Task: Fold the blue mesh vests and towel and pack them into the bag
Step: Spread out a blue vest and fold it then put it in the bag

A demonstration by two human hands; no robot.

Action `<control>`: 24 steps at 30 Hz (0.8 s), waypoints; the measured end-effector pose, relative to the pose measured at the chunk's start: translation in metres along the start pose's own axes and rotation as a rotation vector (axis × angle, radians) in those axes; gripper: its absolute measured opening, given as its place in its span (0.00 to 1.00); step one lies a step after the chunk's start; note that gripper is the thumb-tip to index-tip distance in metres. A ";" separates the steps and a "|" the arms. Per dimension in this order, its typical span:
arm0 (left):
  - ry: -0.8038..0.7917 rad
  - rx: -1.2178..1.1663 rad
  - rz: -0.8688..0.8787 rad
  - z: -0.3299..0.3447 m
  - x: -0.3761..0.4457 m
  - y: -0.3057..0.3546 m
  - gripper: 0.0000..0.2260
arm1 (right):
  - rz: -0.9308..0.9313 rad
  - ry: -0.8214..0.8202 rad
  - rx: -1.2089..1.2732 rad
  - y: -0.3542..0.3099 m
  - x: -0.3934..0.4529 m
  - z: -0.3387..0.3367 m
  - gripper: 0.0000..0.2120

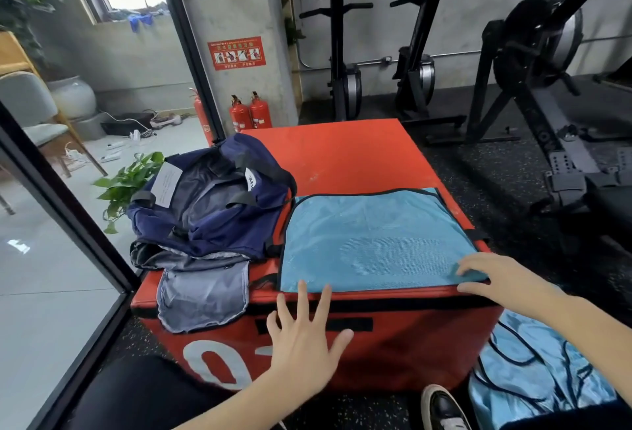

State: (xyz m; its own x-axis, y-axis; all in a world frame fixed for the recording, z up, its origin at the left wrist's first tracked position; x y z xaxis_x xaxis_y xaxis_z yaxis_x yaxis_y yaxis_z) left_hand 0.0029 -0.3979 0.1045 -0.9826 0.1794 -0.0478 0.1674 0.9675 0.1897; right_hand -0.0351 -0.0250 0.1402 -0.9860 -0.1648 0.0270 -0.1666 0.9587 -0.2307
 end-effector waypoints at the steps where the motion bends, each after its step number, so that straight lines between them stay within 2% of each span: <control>1: 0.030 -0.020 -0.001 -0.002 0.004 0.000 0.34 | -0.003 0.006 -0.001 -0.001 -0.001 0.000 0.16; 7: 0.095 -0.102 -0.013 -0.010 0.019 -0.002 0.34 | -0.002 -0.005 -0.012 0.000 -0.003 -0.006 0.10; 12: 0.045 -0.206 -0.052 -0.016 0.046 -0.004 0.38 | 0.007 -0.051 -0.137 0.004 -0.003 -0.006 0.13; 14: 0.012 -0.220 -0.024 -0.020 0.068 -0.005 0.39 | 0.000 -0.053 -0.187 0.006 0.000 -0.006 0.12; 19: -0.034 -0.218 0.077 -0.027 0.145 -0.009 0.45 | -0.021 0.097 -0.264 0.009 0.011 -0.002 0.07; 21: -0.055 -0.201 0.113 -0.029 0.180 -0.006 0.41 | -0.010 0.119 -0.311 0.009 0.016 0.001 0.04; 24: -0.088 -0.148 0.153 -0.032 0.232 0.002 0.37 | 0.000 0.158 -0.389 0.004 0.025 0.002 0.12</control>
State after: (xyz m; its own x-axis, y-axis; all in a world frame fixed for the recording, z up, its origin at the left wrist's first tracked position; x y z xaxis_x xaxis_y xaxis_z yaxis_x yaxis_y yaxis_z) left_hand -0.2279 -0.3605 0.1254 -0.9349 0.3430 -0.0915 0.2938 0.8922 0.3431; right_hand -0.0606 -0.0255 0.1374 -0.9707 -0.1563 0.1824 -0.1290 0.9798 0.1527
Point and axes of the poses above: each hand's wrist, its own x-axis towards the middle knuckle, its own z-axis out of the palm, y = z × x, the point moved 3 cm from there along x, towards the middle knuckle, and after that the axes turned 9 degrees about -x, right-handed, at the moved point
